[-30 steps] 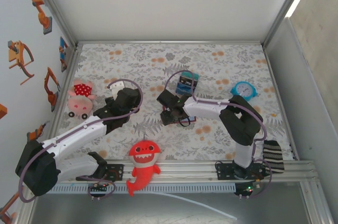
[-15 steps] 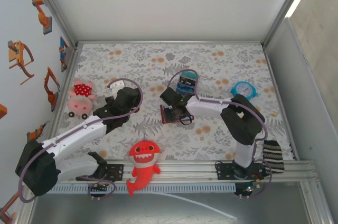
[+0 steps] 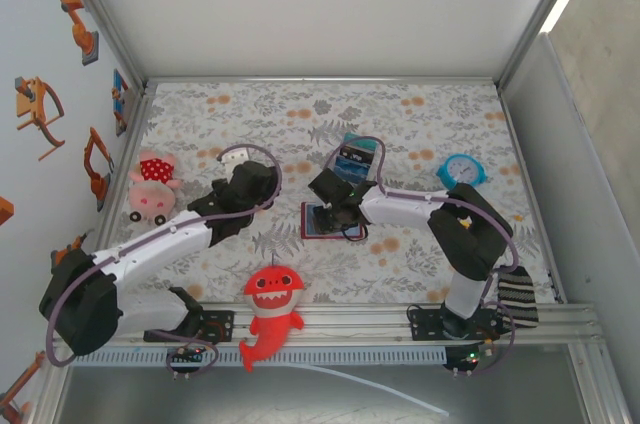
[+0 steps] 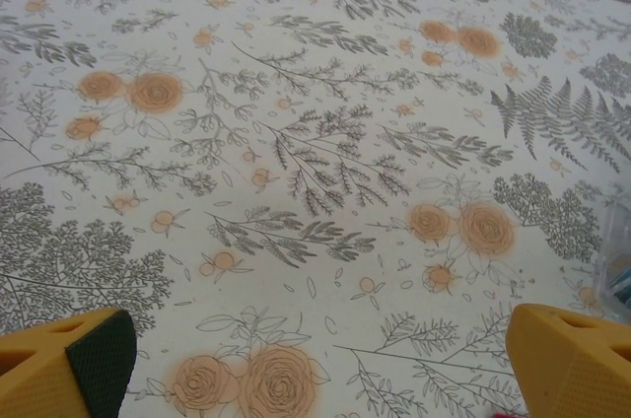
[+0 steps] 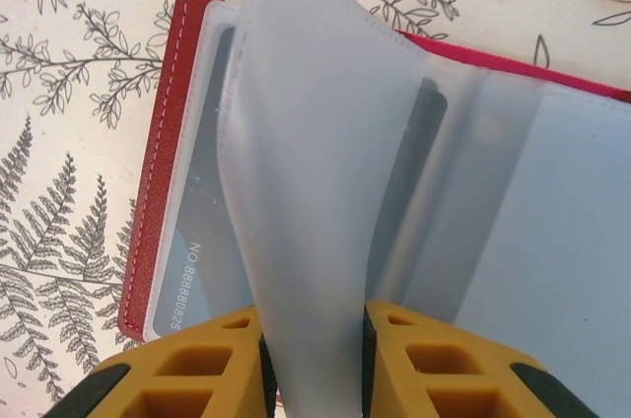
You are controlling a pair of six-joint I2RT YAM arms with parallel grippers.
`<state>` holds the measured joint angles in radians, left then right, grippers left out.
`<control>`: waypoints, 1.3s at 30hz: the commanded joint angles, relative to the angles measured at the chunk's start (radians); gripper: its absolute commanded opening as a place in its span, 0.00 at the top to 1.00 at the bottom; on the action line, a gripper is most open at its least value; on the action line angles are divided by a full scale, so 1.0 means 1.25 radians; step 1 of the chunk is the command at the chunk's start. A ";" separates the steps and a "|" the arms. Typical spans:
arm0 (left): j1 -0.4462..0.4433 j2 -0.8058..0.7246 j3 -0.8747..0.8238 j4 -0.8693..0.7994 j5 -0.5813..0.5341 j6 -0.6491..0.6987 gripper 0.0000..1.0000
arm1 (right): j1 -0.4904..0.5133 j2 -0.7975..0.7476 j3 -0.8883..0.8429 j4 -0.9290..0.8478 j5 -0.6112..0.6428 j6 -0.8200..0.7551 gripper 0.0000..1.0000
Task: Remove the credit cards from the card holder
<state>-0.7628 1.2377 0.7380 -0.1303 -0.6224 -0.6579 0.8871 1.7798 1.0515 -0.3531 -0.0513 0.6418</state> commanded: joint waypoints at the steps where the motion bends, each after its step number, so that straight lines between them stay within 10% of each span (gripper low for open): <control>1: -0.011 0.036 0.039 0.007 0.019 0.011 0.03 | 0.003 -0.019 0.001 -0.012 0.036 0.028 0.73; 39: -0.043 0.138 0.093 -0.081 0.023 0.007 0.03 | -0.042 -0.146 -0.081 -0.100 0.182 0.049 0.62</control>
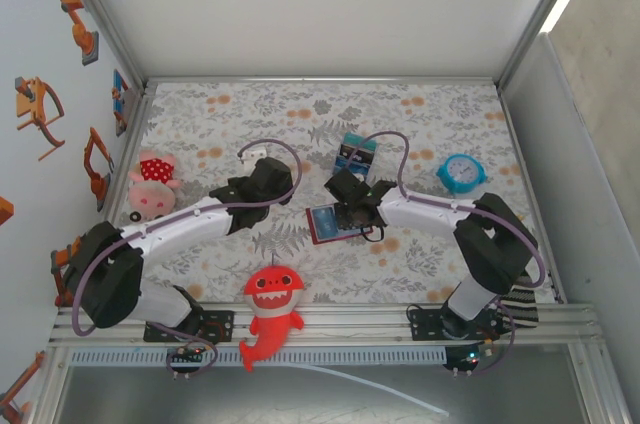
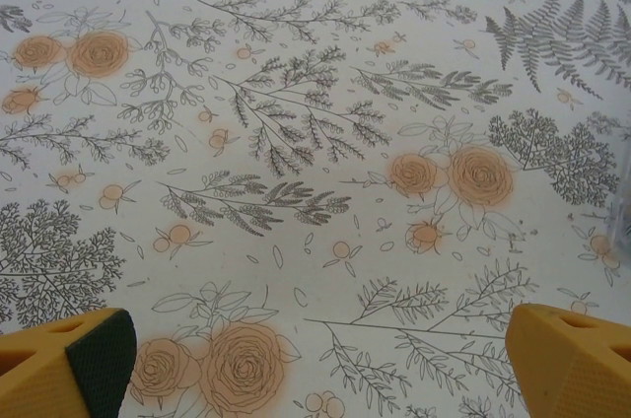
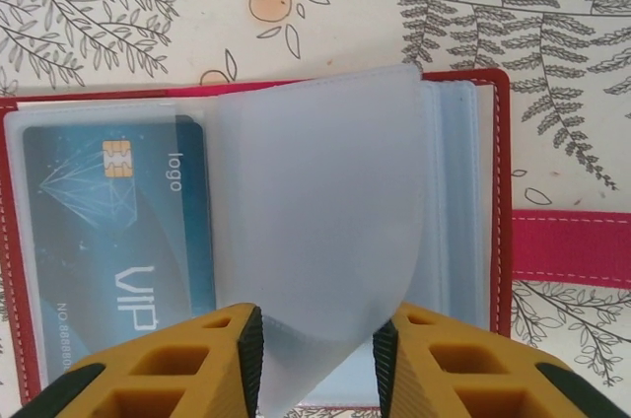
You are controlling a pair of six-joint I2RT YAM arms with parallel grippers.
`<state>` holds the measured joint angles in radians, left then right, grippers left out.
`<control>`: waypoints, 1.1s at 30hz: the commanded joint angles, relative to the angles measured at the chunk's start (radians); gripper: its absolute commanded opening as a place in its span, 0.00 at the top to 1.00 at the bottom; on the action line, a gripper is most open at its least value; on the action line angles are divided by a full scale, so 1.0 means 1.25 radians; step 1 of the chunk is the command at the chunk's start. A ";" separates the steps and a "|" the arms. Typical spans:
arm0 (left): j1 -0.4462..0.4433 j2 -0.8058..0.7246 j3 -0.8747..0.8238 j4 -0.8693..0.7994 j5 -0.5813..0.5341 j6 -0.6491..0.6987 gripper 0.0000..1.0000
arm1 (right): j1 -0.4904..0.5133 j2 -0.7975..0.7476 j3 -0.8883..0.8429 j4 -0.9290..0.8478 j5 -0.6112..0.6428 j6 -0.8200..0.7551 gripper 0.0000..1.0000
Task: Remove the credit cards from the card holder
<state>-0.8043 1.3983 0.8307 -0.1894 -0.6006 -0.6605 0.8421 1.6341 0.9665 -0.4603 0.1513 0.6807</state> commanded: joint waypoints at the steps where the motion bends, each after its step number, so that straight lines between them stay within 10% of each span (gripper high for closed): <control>1: -0.014 0.012 0.018 -0.038 0.007 0.012 0.03 | -0.009 -0.036 -0.018 -0.015 0.020 0.019 0.62; 16: -0.139 0.092 0.012 -0.062 0.000 0.018 0.03 | -0.092 -0.194 -0.104 -0.008 0.000 0.006 0.61; 24: -0.166 0.120 -0.009 -0.019 0.030 0.013 0.03 | -0.116 -0.205 -0.120 0.045 -0.106 -0.022 0.92; 33: -0.167 0.179 0.002 -0.008 0.032 0.021 0.03 | -0.117 -0.173 -0.111 0.074 -0.158 -0.015 0.80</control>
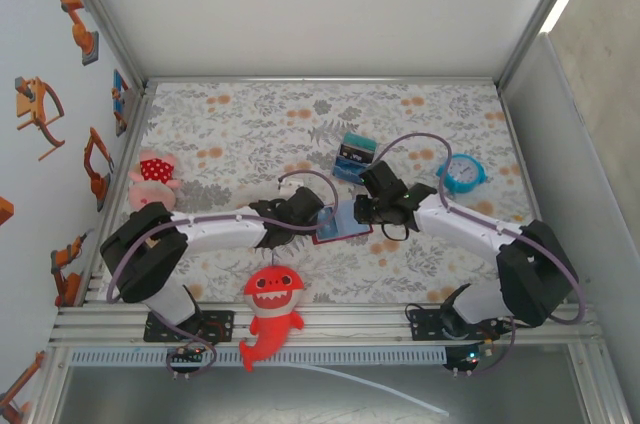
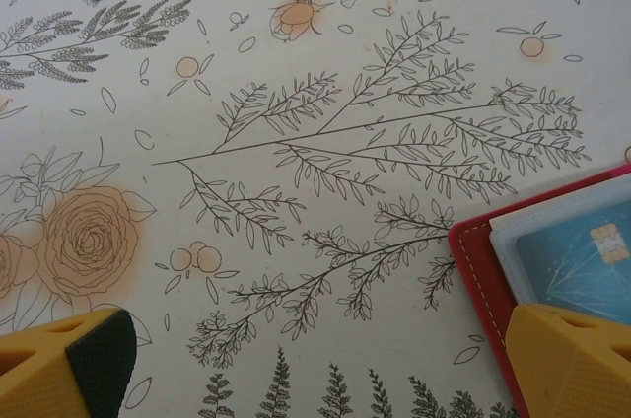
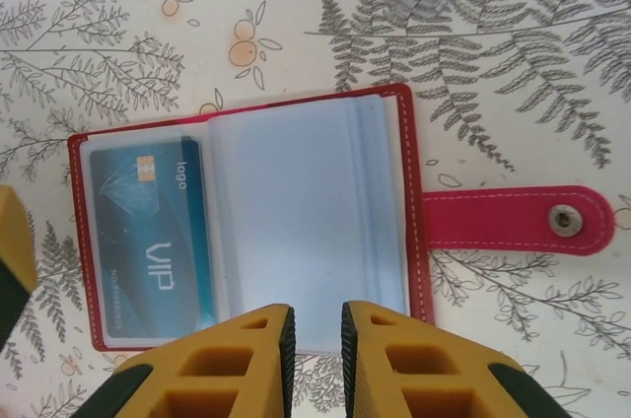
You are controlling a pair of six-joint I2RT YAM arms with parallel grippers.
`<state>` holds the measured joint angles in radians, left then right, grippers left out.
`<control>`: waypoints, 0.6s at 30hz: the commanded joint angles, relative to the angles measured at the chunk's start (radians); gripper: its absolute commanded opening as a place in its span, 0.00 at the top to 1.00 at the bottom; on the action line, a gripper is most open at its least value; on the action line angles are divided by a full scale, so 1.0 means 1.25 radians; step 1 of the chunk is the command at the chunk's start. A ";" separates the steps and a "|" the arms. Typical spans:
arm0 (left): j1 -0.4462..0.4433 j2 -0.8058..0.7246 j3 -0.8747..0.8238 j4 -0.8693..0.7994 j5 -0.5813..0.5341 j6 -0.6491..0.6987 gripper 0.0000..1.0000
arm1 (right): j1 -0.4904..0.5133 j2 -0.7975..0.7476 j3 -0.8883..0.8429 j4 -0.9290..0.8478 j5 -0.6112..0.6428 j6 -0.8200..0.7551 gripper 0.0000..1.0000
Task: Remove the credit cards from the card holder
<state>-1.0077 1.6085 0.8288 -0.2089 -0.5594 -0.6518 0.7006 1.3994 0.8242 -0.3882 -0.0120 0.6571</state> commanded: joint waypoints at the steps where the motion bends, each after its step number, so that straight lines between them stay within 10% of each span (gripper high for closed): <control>1: -0.005 0.018 0.006 0.007 -0.001 0.016 0.03 | -0.003 0.024 0.004 0.019 -0.038 0.007 0.80; 18: 0.023 0.101 0.029 0.009 0.004 0.027 0.03 | 0.015 0.168 0.046 0.128 -0.190 0.065 0.83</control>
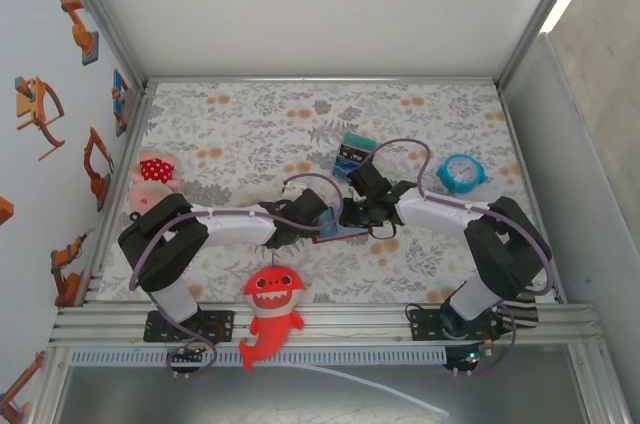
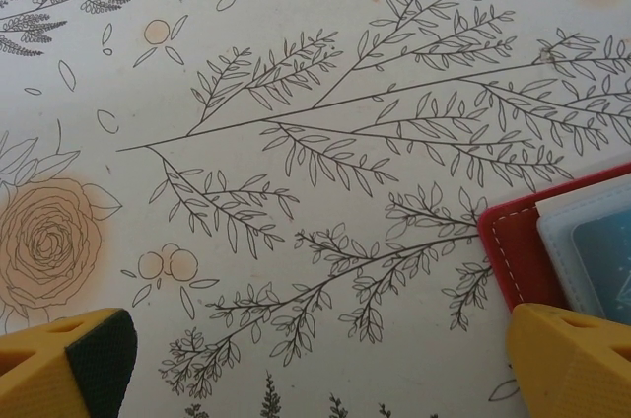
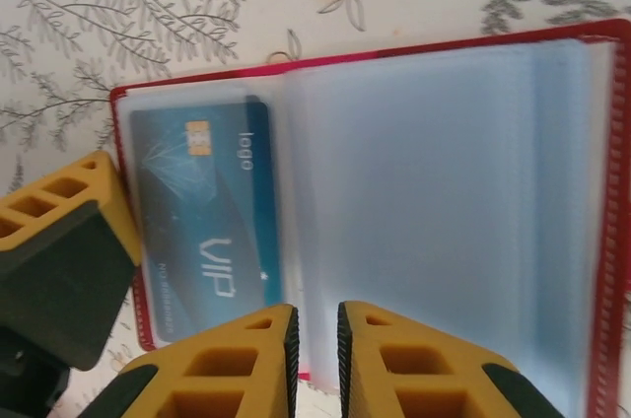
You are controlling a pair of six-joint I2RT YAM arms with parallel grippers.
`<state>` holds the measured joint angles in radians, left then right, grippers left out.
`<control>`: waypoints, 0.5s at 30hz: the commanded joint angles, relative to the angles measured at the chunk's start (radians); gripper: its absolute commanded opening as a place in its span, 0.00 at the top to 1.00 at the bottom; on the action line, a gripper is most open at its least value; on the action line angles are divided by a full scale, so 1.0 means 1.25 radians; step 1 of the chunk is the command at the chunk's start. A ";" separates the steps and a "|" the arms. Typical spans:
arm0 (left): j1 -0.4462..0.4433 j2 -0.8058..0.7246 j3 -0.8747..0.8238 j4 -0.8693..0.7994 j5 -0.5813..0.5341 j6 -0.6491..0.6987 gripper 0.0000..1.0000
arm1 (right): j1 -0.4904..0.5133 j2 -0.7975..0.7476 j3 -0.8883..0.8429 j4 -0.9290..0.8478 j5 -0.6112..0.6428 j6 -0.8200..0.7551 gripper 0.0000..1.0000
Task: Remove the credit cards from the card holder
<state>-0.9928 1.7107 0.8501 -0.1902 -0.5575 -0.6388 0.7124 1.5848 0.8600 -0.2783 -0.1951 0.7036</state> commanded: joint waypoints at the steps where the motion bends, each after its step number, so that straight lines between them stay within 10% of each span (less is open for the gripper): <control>1: 0.014 0.021 0.011 -0.006 0.003 0.018 0.03 | 0.006 0.026 0.018 0.051 -0.054 0.034 0.83; 15: 0.024 0.024 0.007 -0.014 -0.004 0.030 0.03 | 0.007 0.079 0.025 0.103 -0.102 0.058 0.83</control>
<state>-0.9661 1.7168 0.8516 -0.1749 -0.5564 -0.6235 0.7158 1.6737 0.8619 -0.1692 -0.3050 0.7597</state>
